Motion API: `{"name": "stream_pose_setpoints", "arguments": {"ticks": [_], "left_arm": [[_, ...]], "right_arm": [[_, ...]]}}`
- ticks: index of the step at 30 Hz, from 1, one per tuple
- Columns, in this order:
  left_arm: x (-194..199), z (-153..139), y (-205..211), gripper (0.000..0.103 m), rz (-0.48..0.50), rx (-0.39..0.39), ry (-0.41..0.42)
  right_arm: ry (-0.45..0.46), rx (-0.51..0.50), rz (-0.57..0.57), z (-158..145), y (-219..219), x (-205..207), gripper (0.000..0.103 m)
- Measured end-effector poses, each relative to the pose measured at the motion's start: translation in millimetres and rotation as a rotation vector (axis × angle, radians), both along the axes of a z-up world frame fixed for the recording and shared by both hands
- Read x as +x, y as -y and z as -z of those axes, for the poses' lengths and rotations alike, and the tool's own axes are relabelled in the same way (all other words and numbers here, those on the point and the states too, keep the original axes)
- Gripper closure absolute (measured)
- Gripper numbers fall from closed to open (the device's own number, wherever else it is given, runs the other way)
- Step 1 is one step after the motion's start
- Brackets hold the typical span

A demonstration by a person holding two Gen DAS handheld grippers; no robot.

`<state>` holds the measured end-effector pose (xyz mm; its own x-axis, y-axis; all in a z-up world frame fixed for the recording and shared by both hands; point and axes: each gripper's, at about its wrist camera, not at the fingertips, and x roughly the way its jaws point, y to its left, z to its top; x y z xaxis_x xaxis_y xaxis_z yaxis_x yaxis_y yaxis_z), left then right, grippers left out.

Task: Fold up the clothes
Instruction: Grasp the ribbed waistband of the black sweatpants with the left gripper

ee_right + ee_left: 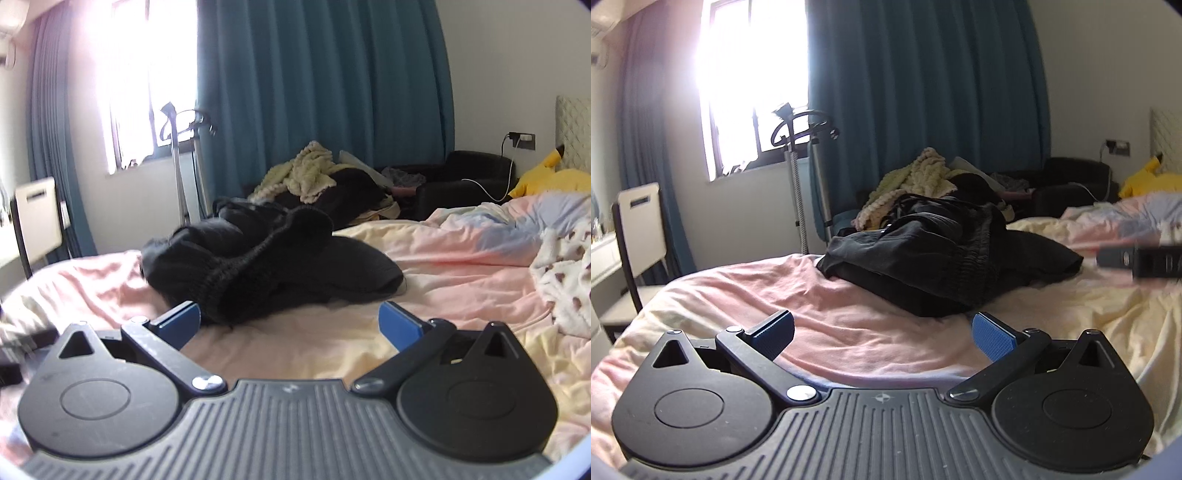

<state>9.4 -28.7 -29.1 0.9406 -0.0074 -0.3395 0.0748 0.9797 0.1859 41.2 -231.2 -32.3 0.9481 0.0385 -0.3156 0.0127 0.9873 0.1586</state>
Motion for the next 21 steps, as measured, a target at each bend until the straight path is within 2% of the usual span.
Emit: {"name": "stream_pose_setpoints", "arguments": {"ticks": [8, 13, 17, 19, 21], "left_arm": [[45.0, 12.8, 55.7, 0.000, 0.117, 0.257, 0.027], [99.6, 46.9, 92.8, 0.000, 0.152, 0.536, 0.019], [141.1, 80.1, 107.6, 0.000, 0.205, 0.751, -0.057], [153.5, 92.8, 111.3, 0.000, 0.224, 0.828, -0.047], [162.9, 102.7, 114.4, 0.000, 0.235, 0.880, -0.007]], "right_arm": [[0.005, 0.080, 0.034, 0.1, 23.6, -0.9, 0.000], [0.010, 0.142, 0.057, 1.5, 36.9, -1.2, 0.000], [0.008, 0.158, 0.079, 4.5, 45.7, 2.4, 0.000], [0.025, 0.133, 0.096, 4.2, 48.1, 4.4, 0.000], [0.026, 0.151, 0.109, 5.9, 53.2, 7.8, 0.000]]}}
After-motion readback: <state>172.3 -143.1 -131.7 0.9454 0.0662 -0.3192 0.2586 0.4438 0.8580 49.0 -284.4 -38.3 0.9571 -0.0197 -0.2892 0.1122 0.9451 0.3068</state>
